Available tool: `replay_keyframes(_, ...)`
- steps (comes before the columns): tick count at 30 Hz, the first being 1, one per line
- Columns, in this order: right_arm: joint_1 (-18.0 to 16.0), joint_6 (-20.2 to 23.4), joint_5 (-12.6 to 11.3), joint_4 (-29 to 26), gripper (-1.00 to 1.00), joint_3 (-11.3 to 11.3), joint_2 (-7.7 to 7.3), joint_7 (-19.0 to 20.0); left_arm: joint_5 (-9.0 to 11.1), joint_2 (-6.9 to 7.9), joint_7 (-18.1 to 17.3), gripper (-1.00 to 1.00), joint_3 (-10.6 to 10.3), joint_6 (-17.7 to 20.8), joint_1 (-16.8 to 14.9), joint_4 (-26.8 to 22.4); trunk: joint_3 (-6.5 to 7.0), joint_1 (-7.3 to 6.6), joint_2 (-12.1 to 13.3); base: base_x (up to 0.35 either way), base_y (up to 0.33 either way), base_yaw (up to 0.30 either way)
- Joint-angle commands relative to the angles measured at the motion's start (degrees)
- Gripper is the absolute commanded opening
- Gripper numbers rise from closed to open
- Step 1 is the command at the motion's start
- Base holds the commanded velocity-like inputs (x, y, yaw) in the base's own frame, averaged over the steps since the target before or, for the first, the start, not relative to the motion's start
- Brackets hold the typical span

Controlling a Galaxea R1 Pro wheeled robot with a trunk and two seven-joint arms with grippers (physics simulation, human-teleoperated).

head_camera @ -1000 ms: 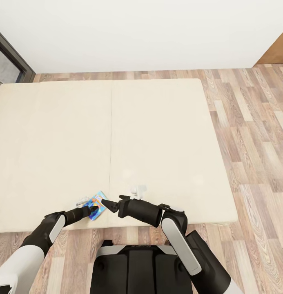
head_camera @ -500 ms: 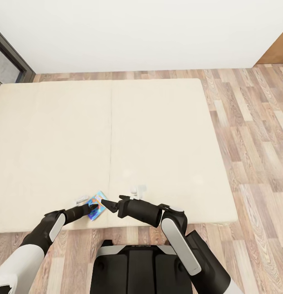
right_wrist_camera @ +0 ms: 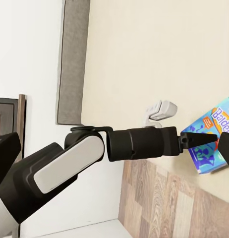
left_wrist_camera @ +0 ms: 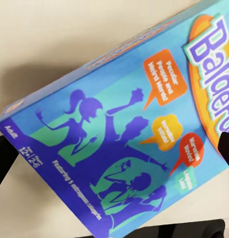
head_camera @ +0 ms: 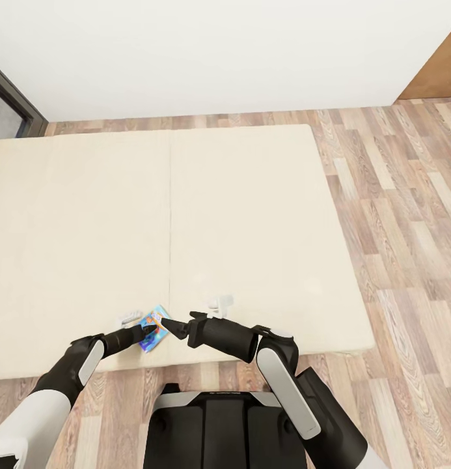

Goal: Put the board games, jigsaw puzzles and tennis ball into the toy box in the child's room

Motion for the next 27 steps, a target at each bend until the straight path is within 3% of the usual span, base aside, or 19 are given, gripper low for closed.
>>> replay_keyframes(1, 0.0, 0.3, 0.1, 0.0, 1.00, -0.1, 0.02, 0.2, 0.3, -0.02, -0.1, 1.00, 0.2, 0.5, 0.0, 0.0, -0.06, 0.03, -0.1, 0.000, 0.000, -0.012)
replay_keyframes(27, 0.0, 0.3, 0.1, 0.0, 1.00, -0.1, 0.02, 0.2, 0.3, 0.03, -0.3, 1.00, 0.2, 0.5, 0.0, -0.1, 0.19, 0.03, -0.1, 0.000, 0.000, -0.046)
